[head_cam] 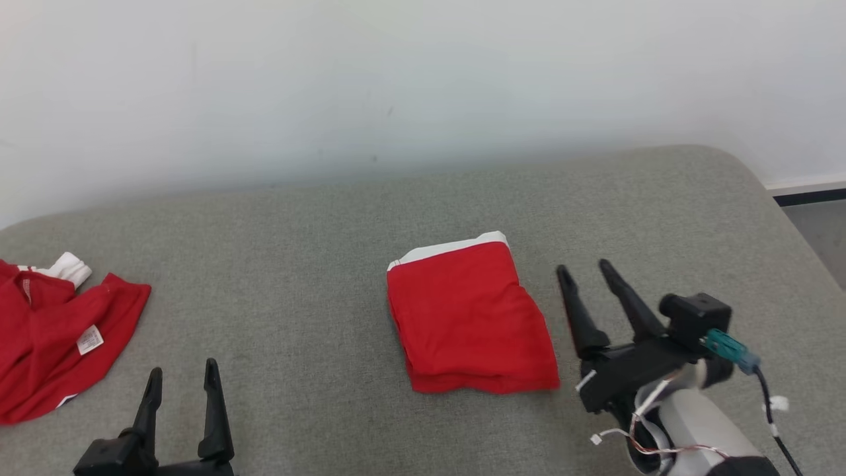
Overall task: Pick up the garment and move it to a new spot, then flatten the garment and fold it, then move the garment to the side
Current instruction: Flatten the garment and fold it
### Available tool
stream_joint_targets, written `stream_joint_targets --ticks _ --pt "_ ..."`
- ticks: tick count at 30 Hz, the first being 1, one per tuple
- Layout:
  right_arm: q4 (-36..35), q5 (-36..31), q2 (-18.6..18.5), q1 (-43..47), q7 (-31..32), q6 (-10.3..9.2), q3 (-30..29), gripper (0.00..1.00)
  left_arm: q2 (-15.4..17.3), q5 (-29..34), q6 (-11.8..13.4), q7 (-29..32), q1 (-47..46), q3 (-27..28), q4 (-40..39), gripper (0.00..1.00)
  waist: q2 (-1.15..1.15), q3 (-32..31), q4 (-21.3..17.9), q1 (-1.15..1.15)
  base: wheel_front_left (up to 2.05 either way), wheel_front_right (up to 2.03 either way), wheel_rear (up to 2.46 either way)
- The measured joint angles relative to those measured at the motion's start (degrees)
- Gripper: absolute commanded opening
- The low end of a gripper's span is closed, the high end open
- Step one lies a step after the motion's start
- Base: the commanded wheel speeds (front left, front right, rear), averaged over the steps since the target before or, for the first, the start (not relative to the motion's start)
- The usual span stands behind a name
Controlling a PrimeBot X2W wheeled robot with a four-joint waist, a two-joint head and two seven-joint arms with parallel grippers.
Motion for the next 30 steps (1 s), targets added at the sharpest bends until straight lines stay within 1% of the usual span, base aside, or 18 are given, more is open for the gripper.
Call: stream_joint_targets --ticks 1,2,5,10,17,26,30 --pt "-0.9 -1.1 0.1 1.0 0.0 0.00 -1.6 1.00 0.0 0.0 0.0 0.0 0.4 0.0 -0.1 1.00 0.00 -0.2 -0.2 0.00 0.00 0.00 0.00" --pt "-0.9 -1.1 0.1 1.0 0.0 0.00 -1.6 1.00 0.0 0.0 0.0 0.0 0.4 0.0 -0.1 1.00 0.00 -0.2 -0.2 0.00 0.00 0.00 0.00" --pt "-2.9 -4.7 0.0 4.1 0.0 0.00 -5.3 1.00 0.0 0.0 0.6 0.0 1.9 -0.1 -1.2 1.00 0.00 -0.9 -0.5 0.00 0.00 0.00 0.00" --pt "-4.9 -8.5 -0.1 9.5 0.0 0.00 -7.5 1.00 0.0 0.6 0.4 0.0 4.7 1.0 -2.4 1.00 -0.01 -2.2 -0.8 -0.01 0.00 0.00 0.00" --pt "-6.4 -9.6 0.2 13.1 0.0 0.00 -9.0 1.00 0.0 1.2 -0.1 0.0 7.1 2.4 -3.2 1.00 0.00 -2.8 -1.0 -0.01 0.00 0.00 0.00" --pt "-8.8 -10.4 0.4 16.7 0.0 0.00 -10.2 1.00 0.0 1.2 -0.1 0.0 8.7 2.1 -3.6 1.00 0.00 -3.2 -0.6 0.00 0.00 0.00 0.00" --pt "-9.5 -10.6 1.1 17.7 0.0 0.00 -10.7 1.00 0.0 1.1 0.0 0.0 8.9 2.1 -3.6 1.00 0.00 -3.1 -0.5 0.00 0.00 0.00 0.00"
